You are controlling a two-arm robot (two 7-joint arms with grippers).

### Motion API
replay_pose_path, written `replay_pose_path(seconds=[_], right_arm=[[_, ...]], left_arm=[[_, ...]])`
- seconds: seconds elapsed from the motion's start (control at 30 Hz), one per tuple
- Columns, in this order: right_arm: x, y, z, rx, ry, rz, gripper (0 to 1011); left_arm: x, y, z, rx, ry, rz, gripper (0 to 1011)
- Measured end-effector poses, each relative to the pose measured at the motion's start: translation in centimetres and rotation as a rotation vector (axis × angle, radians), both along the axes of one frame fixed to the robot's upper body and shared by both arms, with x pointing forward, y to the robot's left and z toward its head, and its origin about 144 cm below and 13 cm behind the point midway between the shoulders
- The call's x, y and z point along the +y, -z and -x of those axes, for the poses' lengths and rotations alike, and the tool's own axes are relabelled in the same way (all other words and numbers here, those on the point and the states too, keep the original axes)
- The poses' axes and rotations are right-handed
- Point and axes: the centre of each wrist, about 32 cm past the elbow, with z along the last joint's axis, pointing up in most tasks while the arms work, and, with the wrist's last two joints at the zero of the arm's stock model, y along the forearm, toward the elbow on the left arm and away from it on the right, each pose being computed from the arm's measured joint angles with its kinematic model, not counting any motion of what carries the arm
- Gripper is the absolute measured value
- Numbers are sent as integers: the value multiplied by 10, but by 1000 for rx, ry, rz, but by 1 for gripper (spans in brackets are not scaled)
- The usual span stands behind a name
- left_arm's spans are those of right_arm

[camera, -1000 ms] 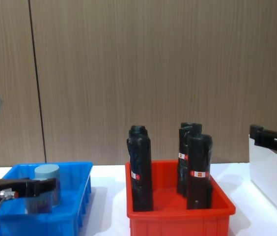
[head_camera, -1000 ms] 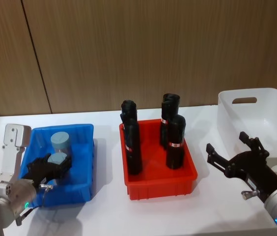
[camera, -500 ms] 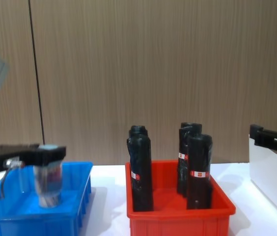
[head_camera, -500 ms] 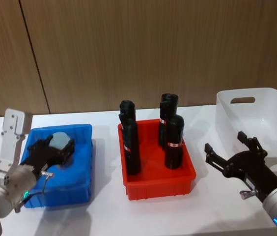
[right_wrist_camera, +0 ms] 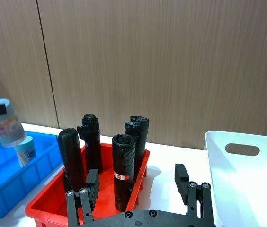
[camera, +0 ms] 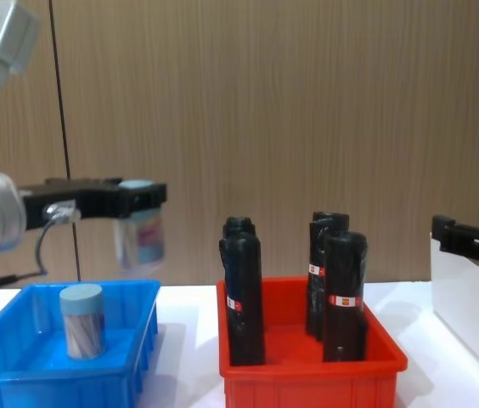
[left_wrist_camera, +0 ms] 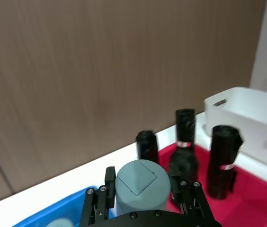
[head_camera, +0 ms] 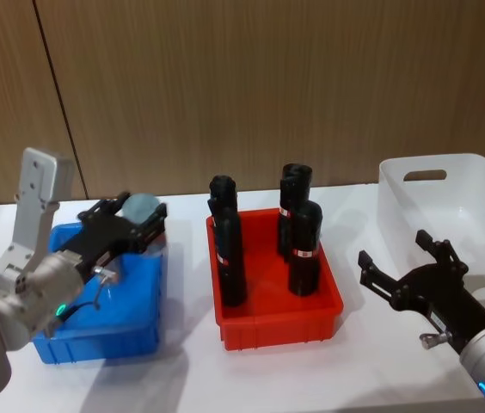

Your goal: Pick the cotton swabs from the blue box and place them into the white box.

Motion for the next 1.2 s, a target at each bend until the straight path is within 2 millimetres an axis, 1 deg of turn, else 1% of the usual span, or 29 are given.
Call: replay_pose_path(seconds=[0.27,0.47,0.67,0.77,1.2], right_arm=[[0,0,0,0,0,0,1002],[0,0,0,0,0,0,1002],[0,0,0,0,0,0,1002],[0,0,0,0,0,0,1002],[0,0,0,0,0,0,1002]], left_arm=[[-9,-13,-5,-7,97,30,669],[-18,-23,-13,6,177,45,669],[-25,-29,-22,28,246,52,669],[-31,-32,-32,50,300,59,669],[-48,-41,-58,92,426,64,669]])
